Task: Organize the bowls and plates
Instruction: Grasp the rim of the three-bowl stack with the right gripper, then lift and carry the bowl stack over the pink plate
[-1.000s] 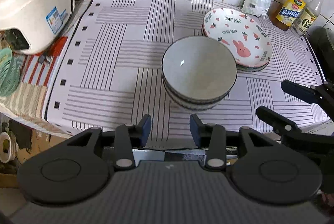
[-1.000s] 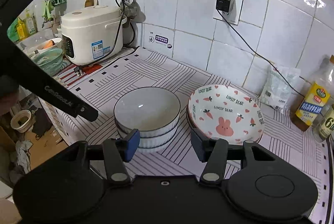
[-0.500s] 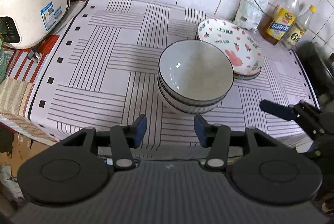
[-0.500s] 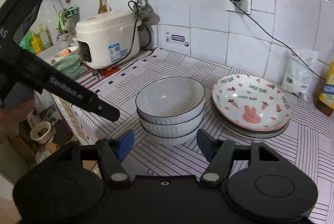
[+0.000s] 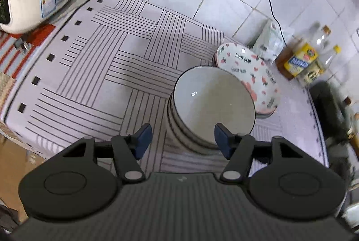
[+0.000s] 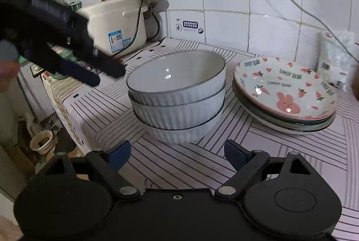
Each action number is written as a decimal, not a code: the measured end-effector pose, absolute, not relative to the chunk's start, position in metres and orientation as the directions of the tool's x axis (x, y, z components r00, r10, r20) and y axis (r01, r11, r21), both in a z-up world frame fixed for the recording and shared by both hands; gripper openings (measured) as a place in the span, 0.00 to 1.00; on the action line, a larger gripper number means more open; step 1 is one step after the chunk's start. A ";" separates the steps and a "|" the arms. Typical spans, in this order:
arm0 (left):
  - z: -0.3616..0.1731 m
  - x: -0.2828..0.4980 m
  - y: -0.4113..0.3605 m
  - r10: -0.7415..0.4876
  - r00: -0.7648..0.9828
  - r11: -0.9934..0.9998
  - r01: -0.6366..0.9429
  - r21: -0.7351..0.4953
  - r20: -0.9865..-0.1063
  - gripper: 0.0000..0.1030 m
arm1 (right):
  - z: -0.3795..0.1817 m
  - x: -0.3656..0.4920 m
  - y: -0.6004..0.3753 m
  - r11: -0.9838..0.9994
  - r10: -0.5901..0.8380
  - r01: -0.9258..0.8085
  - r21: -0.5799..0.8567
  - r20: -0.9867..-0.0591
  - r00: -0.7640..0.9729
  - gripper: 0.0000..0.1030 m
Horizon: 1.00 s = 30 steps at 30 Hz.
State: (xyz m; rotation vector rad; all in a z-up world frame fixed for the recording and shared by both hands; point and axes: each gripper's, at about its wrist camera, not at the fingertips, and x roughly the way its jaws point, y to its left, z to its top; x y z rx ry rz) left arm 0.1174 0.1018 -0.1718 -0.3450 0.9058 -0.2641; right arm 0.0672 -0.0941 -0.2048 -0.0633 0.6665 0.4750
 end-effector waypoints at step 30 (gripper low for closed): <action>-0.227 0.175 0.085 -0.398 0.521 0.893 0.033 -0.448 -0.755 0.39 | -0.251 0.123 -0.080 0.848 0.501 -0.514 0.130 -0.513 0.697 0.96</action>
